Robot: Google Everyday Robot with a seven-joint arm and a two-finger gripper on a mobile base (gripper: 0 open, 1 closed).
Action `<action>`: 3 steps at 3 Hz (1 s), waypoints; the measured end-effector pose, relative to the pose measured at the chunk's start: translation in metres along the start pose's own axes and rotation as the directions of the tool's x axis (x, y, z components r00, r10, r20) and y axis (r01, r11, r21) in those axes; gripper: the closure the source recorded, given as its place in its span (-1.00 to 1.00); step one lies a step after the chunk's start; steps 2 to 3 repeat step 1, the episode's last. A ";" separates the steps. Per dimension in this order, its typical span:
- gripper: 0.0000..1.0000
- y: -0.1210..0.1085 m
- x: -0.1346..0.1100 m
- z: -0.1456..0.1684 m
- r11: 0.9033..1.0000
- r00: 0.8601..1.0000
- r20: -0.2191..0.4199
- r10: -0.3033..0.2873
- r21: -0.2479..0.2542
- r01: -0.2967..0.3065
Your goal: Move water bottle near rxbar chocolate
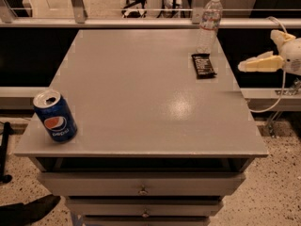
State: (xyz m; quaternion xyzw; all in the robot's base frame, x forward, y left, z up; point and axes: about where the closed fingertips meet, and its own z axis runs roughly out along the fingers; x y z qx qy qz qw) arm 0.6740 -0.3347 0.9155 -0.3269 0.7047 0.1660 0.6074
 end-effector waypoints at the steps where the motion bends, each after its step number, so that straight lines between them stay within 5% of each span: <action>1: -1.00 0.003 0.001 0.000 1.000 1.000 -0.003 -0.001 -0.010 0.001; 3: -1.00 0.003 0.001 0.000 1.000 1.000 -0.003 -0.001 -0.010 0.001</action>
Offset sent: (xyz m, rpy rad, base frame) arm 0.0000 0.0000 0.0000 0.0000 0.0000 0.0000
